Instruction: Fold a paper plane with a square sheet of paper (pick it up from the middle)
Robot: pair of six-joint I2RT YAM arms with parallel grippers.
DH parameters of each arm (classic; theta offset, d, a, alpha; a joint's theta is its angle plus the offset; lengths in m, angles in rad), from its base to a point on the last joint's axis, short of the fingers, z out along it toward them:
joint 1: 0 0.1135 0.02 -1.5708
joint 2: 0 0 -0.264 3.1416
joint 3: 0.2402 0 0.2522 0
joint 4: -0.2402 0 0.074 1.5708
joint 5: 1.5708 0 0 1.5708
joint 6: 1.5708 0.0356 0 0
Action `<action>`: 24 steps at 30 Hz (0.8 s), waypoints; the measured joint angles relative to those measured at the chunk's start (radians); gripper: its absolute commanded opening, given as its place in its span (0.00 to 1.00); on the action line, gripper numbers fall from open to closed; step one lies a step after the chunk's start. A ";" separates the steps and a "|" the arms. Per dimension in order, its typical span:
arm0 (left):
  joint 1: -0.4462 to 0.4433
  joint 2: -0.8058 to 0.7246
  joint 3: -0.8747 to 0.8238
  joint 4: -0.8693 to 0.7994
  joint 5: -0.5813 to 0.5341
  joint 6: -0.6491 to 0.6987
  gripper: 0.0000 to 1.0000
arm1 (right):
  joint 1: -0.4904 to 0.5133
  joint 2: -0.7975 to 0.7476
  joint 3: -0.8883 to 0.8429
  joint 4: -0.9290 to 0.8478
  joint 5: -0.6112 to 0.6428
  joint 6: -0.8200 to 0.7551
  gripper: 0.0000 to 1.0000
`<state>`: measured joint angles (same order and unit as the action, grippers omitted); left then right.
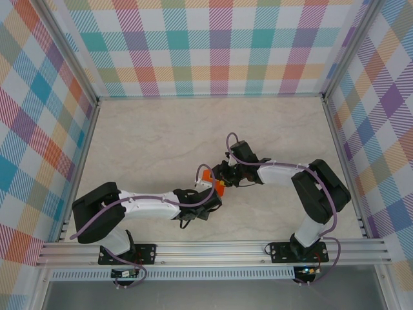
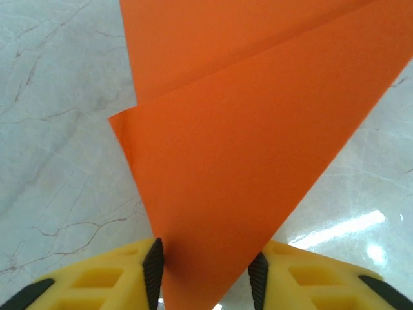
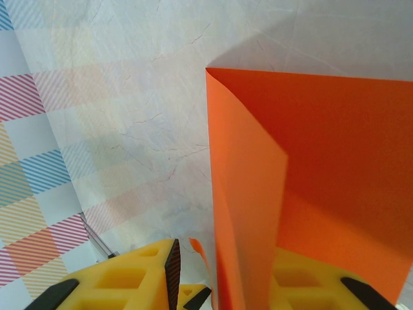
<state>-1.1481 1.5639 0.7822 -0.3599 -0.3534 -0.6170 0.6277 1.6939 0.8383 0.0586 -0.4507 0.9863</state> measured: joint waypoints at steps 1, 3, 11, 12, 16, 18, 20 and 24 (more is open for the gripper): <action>0.000 0.000 -0.001 0.000 0.000 0.000 0.35 | 0.000 0.000 0.000 0.000 0.000 0.000 0.31; -0.002 0.000 -0.003 0.000 0.000 0.000 0.32 | 0.000 0.000 0.000 0.000 0.000 0.000 0.31; -0.003 -0.023 -0.010 0.004 0.000 0.001 0.37 | -0.001 0.000 0.000 0.000 0.000 0.000 0.31; -0.003 -0.034 -0.011 0.005 0.000 0.001 0.38 | -0.001 0.000 0.000 0.000 0.000 0.000 0.31; -0.003 -0.074 -0.021 0.024 -0.001 0.001 0.35 | -0.001 0.000 0.000 0.000 0.000 0.000 0.31; -0.003 -0.079 -0.024 0.027 0.000 0.001 0.34 | -0.001 0.000 0.000 0.000 0.000 0.000 0.31; -0.003 -0.079 -0.027 0.027 0.000 0.001 0.34 | -0.001 0.000 0.000 0.000 0.000 0.001 0.31; -0.003 -0.065 -0.027 0.026 0.000 0.000 0.34 | -0.001 0.000 0.000 0.000 0.000 0.003 0.31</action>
<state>-1.1507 1.4986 0.7547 -0.3344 -0.3538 -0.6170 0.6270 1.6939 0.8383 0.0582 -0.4507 0.9890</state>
